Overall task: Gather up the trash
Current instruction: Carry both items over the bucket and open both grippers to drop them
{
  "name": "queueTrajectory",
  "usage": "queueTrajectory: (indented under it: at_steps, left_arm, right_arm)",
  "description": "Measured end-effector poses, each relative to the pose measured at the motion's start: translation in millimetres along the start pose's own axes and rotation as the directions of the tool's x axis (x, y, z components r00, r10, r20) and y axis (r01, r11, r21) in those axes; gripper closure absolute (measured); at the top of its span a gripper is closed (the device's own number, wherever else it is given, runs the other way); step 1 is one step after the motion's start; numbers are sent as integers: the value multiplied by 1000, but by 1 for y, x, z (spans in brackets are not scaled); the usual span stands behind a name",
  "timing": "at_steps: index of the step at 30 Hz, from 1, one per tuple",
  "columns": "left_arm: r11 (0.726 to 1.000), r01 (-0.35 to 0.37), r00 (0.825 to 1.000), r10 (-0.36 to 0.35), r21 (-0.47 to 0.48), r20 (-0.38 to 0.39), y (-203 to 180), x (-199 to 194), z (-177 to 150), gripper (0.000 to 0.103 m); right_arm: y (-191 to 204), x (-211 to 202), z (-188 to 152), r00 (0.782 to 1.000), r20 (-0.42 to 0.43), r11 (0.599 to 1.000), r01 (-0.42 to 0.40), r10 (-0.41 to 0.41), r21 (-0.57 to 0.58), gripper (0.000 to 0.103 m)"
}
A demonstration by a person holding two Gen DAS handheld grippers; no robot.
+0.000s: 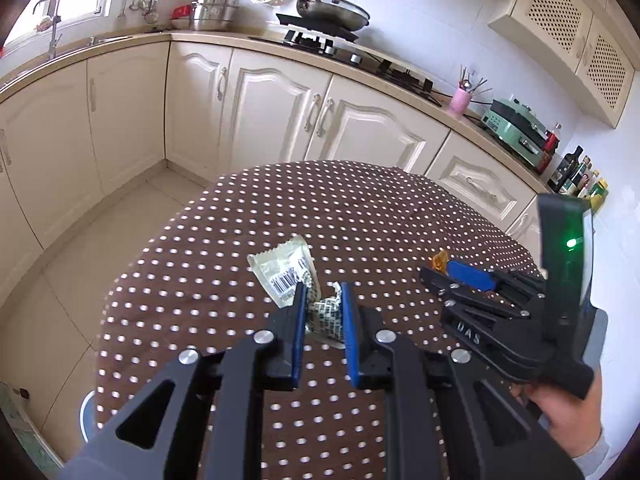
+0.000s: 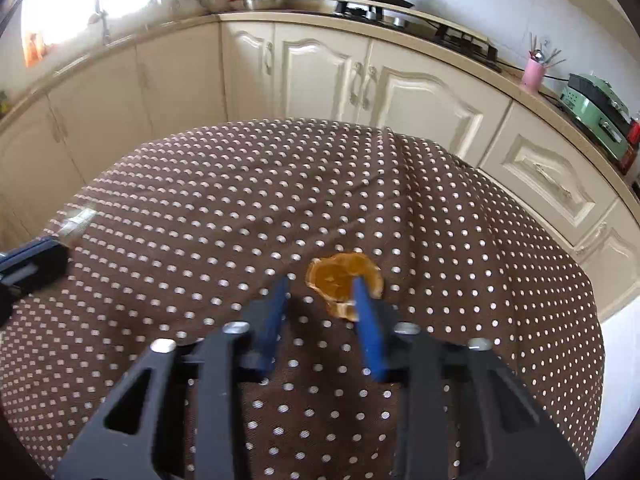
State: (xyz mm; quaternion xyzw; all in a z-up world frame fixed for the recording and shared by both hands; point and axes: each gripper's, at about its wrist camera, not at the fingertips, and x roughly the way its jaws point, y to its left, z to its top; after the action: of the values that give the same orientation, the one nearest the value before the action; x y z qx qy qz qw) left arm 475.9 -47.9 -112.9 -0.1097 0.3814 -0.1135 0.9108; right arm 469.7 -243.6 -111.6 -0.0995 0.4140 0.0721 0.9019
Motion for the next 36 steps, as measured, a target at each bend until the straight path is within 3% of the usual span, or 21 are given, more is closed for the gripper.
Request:
queueTrajectory:
  at_steps: [4,11,20,26,30,36]
  left_arm:
    - [1000,-8,1000,8,0,20,9,-13,-3,87]
    - [1000,-6,998,7,-3,58,27,-56,-18,87]
    - [998,-35,992,42,-53,121,80,-138,-56,87]
    - [985,-110,979,131,-134,158,143,-195,-96,87]
    - [970,-158,974,184,-187,131,185,-214,-125,87]
    - [939,-213,972,233,-271,42,255,-214,-172,87]
  right_arm:
    - [0,-22,-5,999,49,1000,-13,12,18,100]
    - [39,-75,-19,985,127,993,-120,119,-5,101]
    - [142,-140,-30,918,183,935,-335,351,-116,101]
    - [228,-157,-37,852,151,859,-472,502,-196,101]
    - [288,-149,-50,818,84,811,-541,569,-222,101]
    - [361,-118,-78,798,-38,765,-590,602,-257,101]
